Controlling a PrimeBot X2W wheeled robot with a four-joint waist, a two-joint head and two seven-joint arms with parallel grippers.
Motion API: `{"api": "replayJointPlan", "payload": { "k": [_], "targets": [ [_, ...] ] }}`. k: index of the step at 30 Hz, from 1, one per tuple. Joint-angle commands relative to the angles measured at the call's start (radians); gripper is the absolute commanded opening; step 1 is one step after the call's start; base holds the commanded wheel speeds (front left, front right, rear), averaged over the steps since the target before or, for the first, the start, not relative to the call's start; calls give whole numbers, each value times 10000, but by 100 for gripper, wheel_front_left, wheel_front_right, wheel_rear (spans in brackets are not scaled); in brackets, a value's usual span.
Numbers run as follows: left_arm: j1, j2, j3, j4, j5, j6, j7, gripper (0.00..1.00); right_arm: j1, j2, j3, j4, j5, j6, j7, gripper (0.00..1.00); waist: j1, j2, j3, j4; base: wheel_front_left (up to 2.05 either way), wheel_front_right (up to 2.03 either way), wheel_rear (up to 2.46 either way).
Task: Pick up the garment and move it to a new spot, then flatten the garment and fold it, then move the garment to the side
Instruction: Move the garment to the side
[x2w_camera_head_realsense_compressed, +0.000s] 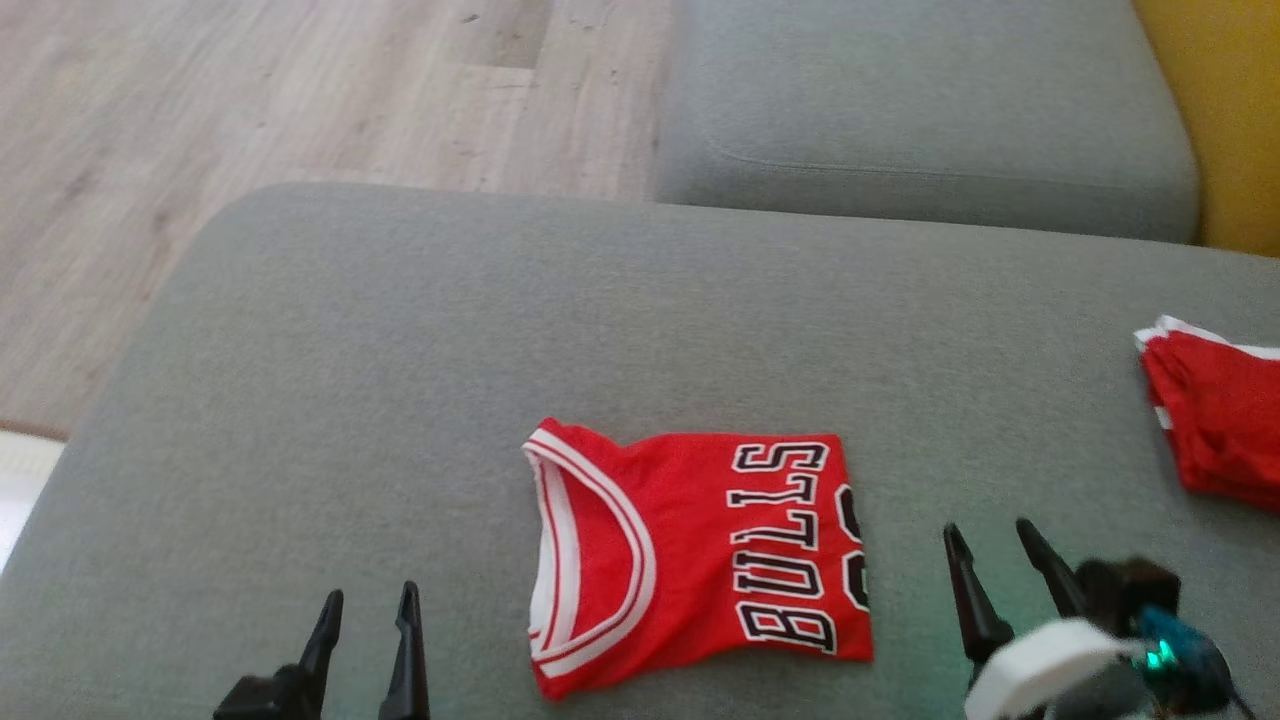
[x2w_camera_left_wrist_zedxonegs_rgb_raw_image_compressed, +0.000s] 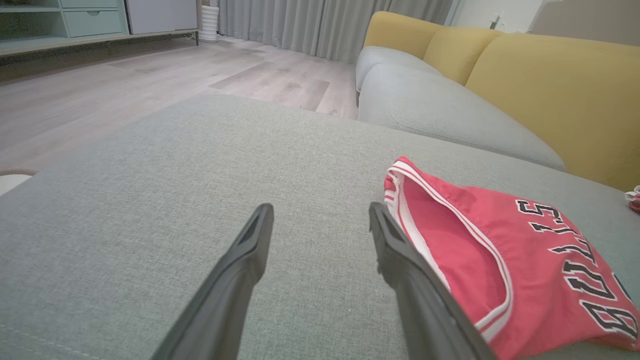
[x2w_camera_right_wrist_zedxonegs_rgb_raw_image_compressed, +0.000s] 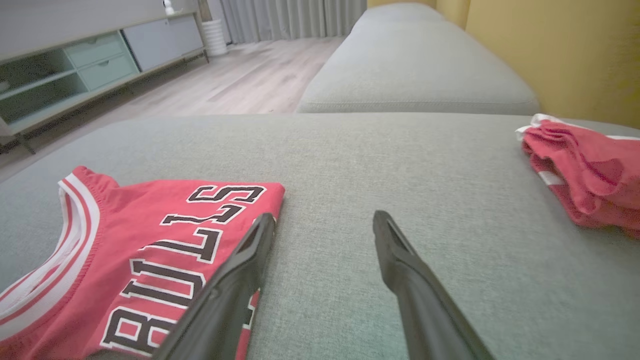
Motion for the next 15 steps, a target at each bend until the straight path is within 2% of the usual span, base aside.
{"api": "replayJointPlan", "payload": {
  "k": [1,9,15],
  "targets": [
    [-718,118,351,-226,140,-25,-75,100,-1042,-72,222,-177,-104,67,414,100,0,0,45,330,0,0,0],
    [-818,21,246,-102,179,-98,-66,100,-2096,-72,128,1093,23,67,2421,100,0,0,113,1421,0,0,0],
    [-722,18,257,-50,155,-103,-73,100,-2198,-72,-40,1792,366,67,3303,100,0,0,207,2075,0,0,0]
  ]
}}
